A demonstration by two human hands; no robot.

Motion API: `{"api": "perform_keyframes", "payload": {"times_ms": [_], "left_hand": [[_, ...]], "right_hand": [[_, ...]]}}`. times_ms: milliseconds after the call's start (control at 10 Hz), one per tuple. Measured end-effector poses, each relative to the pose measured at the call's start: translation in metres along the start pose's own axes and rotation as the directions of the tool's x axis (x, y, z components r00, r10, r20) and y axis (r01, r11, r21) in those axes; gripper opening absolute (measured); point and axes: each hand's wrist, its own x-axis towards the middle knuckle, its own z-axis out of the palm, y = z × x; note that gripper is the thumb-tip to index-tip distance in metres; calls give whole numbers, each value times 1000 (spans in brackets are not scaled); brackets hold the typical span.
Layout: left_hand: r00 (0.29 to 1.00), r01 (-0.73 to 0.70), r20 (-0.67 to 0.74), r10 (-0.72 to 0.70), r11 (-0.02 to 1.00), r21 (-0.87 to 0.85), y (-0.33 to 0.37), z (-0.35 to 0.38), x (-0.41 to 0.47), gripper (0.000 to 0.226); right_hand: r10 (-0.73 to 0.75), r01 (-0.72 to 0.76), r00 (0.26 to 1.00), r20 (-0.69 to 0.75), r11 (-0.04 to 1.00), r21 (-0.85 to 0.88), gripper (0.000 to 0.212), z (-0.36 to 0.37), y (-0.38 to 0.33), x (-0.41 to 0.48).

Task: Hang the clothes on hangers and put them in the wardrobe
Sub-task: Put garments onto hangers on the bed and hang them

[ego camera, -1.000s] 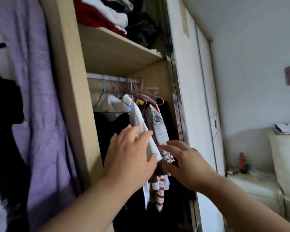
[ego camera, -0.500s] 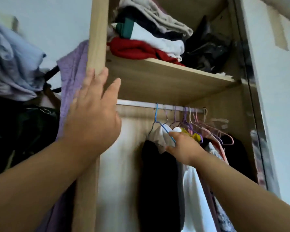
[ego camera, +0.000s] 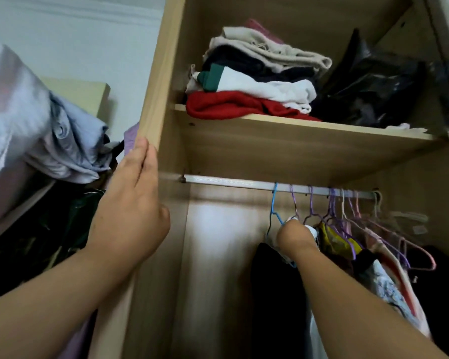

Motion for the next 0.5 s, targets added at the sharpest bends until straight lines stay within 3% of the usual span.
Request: {"api": "perform_keyframes", "payload": {"times_ms": [200,300,500], "left_hand": [[999,-10,-34,13,997,75,-4,8,-1,87],[1000,12,-13,-11,999,53,-4,8,-1,86],[1000,2,29,-3,999,41,-6,10,-2,83]], "right_hand": [[-45,43,999,-12,990,-133,26,-18,5,5],[-57,55,996,-74,998,-39,25,-27,6,4],[-133,130,977,-166,991,-30,21,-60,13,2]]}}
